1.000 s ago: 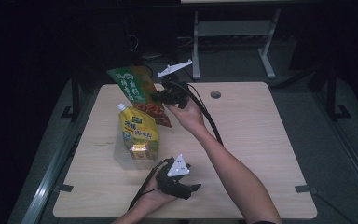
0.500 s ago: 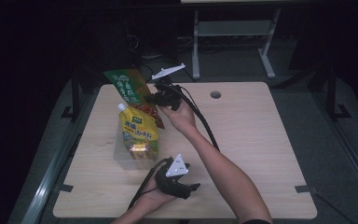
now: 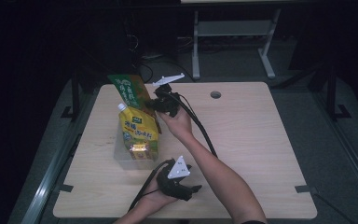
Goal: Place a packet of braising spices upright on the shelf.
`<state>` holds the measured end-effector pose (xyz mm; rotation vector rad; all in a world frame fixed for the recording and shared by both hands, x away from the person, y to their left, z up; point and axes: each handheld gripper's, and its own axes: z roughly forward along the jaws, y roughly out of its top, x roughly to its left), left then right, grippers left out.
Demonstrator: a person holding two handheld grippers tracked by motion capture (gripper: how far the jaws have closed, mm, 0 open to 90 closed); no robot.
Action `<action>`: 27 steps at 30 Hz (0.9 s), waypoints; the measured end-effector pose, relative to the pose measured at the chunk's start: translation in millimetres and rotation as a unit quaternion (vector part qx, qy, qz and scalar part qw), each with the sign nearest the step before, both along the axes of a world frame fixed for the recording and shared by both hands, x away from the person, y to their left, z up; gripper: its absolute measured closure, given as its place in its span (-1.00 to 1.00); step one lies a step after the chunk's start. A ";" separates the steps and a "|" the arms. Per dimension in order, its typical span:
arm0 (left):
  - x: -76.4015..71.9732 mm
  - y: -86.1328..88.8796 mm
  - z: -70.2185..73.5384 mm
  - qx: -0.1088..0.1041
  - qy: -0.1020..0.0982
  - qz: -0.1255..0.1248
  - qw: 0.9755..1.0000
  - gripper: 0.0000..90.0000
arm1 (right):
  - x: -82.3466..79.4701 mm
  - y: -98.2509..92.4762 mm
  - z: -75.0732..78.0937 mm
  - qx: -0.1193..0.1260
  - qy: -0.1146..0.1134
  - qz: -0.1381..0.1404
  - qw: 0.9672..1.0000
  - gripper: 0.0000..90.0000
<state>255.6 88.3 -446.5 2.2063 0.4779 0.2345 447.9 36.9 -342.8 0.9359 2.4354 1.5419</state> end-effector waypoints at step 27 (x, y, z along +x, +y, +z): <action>2.0 2.0 1.9 -0.009 -0.003 0.005 1.000 -0.44 | -6.0 3.6 -19.8 -0.009 -0.010 -0.002 1.000 1.00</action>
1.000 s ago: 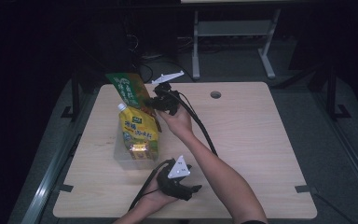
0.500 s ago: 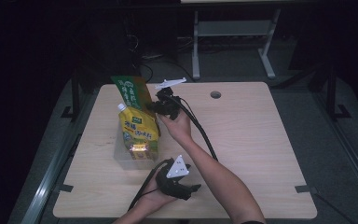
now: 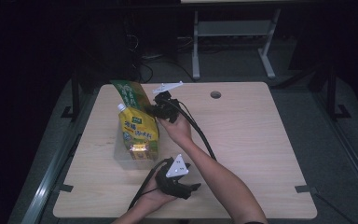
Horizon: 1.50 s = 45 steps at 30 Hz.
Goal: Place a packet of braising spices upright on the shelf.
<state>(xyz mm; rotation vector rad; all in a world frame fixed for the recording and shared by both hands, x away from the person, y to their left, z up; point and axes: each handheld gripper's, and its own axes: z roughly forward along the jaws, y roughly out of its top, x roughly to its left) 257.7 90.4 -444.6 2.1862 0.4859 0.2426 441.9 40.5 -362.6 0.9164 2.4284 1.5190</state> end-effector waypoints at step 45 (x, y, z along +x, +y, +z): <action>0.0 0.4 3.7 -0.006 -0.008 0.006 1.000 -0.45 | 1.3 -15.1 11.4 -0.020 -0.007 -0.001 1.000 0.99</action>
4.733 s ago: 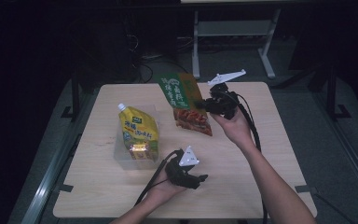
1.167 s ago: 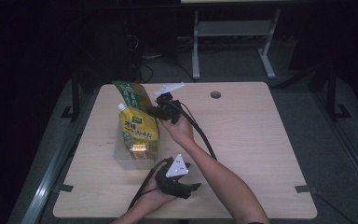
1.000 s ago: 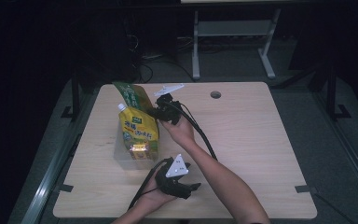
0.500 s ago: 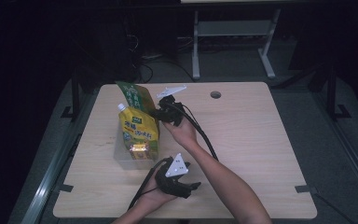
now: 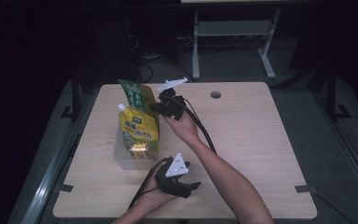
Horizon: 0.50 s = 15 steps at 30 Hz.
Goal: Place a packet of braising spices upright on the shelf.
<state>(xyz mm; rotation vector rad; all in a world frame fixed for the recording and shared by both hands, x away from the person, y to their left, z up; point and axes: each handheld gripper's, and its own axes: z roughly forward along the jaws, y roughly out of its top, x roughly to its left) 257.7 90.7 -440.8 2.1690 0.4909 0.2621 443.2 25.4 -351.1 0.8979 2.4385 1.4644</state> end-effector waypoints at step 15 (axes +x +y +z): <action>0.7 1.2 1.7 -0.002 -0.001 -0.001 1.000 -0.44 | 0.6 -8.3 3.7 0.009 0.004 0.002 1.000 0.68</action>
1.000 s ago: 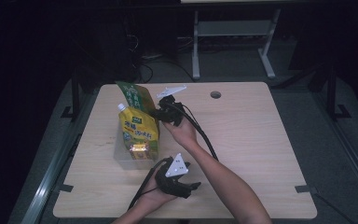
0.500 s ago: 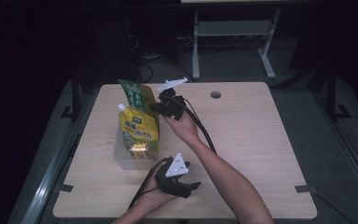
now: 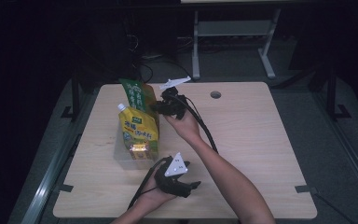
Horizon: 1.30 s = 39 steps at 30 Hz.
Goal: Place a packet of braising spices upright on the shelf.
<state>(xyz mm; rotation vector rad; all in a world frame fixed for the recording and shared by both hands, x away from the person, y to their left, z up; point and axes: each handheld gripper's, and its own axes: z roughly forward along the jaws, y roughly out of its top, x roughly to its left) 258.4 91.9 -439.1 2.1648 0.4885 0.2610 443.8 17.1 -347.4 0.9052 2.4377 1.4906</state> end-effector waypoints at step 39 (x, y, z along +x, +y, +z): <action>5.4 3.3 -0.3 -0.002 0.003 0.005 1.000 -0.45 | -27.2 -102.4 8.4 0.012 0.010 -0.016 1.000 0.03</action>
